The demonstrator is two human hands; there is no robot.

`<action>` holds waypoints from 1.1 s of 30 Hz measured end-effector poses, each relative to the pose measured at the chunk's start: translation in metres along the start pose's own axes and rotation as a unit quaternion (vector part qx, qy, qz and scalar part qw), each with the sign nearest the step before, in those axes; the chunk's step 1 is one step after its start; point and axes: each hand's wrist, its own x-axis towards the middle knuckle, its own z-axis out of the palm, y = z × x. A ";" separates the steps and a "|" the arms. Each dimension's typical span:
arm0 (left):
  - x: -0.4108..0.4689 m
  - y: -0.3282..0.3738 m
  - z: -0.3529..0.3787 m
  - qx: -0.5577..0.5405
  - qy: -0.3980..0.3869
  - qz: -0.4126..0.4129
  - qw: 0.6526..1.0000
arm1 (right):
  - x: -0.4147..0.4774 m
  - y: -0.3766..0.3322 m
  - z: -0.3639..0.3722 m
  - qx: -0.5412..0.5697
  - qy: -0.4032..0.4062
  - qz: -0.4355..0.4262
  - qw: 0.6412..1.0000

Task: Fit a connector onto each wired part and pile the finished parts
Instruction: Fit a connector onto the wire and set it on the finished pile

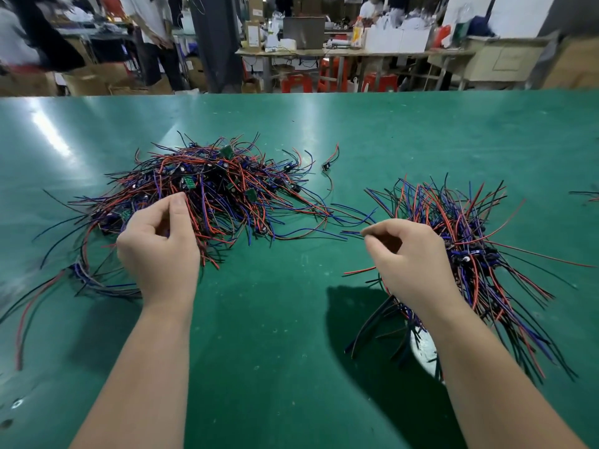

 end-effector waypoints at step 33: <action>-0.060 0.055 0.021 -0.286 -0.393 -0.330 0.809 | -0.009 -0.010 0.015 0.463 -0.242 0.138 0.842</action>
